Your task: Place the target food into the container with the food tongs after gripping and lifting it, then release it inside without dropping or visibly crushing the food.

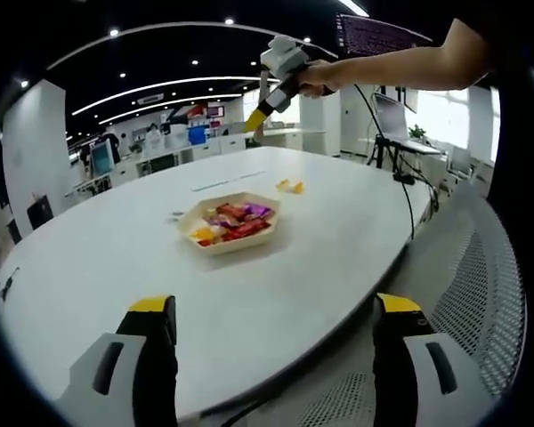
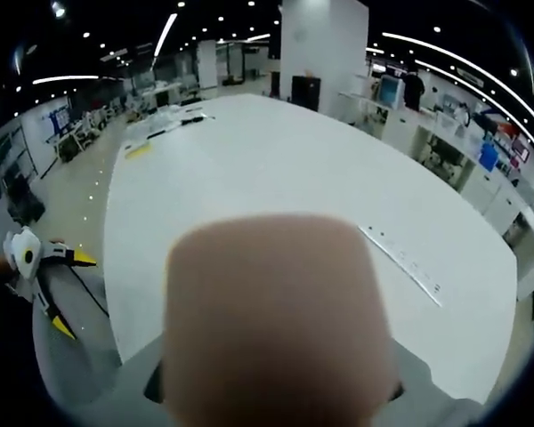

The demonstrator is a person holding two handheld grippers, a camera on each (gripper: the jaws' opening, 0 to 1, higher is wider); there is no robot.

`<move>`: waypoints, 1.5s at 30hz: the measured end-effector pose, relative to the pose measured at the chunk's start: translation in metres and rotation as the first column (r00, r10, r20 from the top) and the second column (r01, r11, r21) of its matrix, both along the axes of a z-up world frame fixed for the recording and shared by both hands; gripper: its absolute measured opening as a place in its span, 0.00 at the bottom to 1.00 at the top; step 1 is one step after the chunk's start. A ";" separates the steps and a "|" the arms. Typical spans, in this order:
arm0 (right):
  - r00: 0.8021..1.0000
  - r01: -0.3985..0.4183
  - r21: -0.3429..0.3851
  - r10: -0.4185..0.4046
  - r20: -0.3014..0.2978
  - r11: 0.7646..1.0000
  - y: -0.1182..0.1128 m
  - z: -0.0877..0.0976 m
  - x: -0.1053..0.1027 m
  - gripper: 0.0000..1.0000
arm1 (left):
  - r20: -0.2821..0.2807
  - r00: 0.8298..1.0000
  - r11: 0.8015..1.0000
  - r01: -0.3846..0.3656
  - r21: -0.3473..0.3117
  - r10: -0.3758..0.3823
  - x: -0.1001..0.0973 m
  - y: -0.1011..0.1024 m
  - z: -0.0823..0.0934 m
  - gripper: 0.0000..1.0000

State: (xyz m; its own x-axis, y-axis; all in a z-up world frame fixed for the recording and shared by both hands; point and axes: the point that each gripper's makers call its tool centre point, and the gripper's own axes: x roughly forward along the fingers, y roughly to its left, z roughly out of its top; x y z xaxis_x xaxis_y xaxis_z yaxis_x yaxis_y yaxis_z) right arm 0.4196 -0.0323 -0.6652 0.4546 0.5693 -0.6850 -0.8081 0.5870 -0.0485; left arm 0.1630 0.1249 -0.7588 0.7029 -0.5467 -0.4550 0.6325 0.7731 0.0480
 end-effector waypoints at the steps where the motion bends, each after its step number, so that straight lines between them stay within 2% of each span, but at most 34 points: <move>1: 1.000 0.004 0.000 -0.004 0.000 1.000 -0.003 0.000 0.000 0.27 | -0.001 1.000 1.000 0.000 0.000 0.000 0.000 0.000 0.000 0.89; 11: 0.998 0.052 -0.009 -0.052 -0.017 0.999 -0.036 -0.009 -0.001 0.28 | 0.000 1.000 1.000 0.007 0.000 -0.007 0.000 -0.001 0.000 0.89; 14: 0.997 0.068 -0.011 -0.069 -0.018 0.998 -0.047 -0.012 -0.001 0.28 | 0.021 1.000 1.000 0.002 -0.004 -0.002 0.001 0.000 0.003 0.93; 17: 0.996 0.089 -0.017 -0.089 -0.025 0.996 -0.060 -0.018 -0.002 0.29 | 0.033 0.999 1.000 -0.004 -0.006 0.005 0.003 0.001 0.004 0.98; 26: 0.989 0.136 -0.033 -0.138 -0.059 0.990 -0.091 -0.038 -0.005 0.29 | 0.021 1.000 1.000 -0.004 -0.002 0.004 0.003 0.001 0.002 0.99; 40: 0.975 0.178 -0.047 -0.182 -0.124 0.983 -0.100 -0.072 -0.021 0.29 | -0.008 1.000 1.000 -0.005 0.001 0.005 0.001 0.001 -0.001 0.99; 45: 0.971 0.193 -0.056 -0.199 -0.135 0.980 -0.109 -0.080 -0.020 0.29 | -0.019 1.000 1.000 -0.003 0.004 0.003 0.001 0.001 -0.003 0.99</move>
State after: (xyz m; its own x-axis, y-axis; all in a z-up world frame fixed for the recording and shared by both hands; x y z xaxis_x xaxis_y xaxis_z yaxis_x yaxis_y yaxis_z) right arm 0.3998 -0.1410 -0.7454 0.4530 0.4478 -0.7709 -0.6777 0.7348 0.0286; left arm 0.1635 0.1254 -0.7614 0.6960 -0.5424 -0.4706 0.6306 0.7751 0.0393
